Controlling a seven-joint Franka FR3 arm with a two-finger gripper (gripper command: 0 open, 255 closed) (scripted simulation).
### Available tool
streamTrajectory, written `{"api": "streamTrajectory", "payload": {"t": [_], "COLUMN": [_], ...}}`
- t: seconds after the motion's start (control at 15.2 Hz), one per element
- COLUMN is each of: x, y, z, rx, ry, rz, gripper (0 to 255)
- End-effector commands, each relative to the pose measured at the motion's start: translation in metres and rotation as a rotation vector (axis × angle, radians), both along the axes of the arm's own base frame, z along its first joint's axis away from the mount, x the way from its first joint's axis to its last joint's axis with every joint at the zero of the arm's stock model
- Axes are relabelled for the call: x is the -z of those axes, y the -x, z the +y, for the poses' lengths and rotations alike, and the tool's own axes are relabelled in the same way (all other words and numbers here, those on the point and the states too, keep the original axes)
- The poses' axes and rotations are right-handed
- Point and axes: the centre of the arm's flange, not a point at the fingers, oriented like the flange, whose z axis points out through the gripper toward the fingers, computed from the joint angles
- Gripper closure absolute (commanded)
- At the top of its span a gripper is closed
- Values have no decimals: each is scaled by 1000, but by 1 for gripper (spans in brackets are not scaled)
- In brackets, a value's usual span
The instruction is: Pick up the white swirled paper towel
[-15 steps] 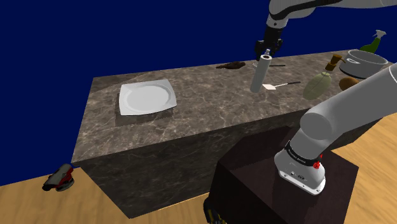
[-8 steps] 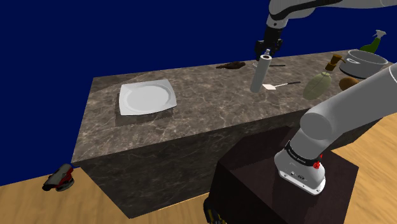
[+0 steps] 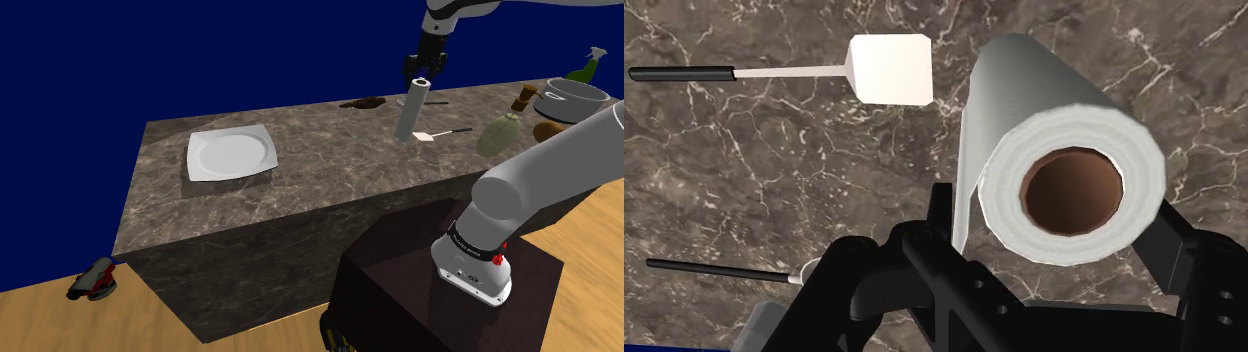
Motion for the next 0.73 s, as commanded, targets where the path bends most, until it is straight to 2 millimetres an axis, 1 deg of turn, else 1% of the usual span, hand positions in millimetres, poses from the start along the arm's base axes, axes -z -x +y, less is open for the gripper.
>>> {"api": "streamTrajectory", "payload": {"t": [0.0, 0.53, 0.66], "x": [-10, -53, -53], "y": [0, 0, 0], "z": [0, 0, 0], "rx": [0, 0, 0], "ry": [0, 0, 0], "rz": [0, 0, 0], "gripper": [255, 255, 255]}}
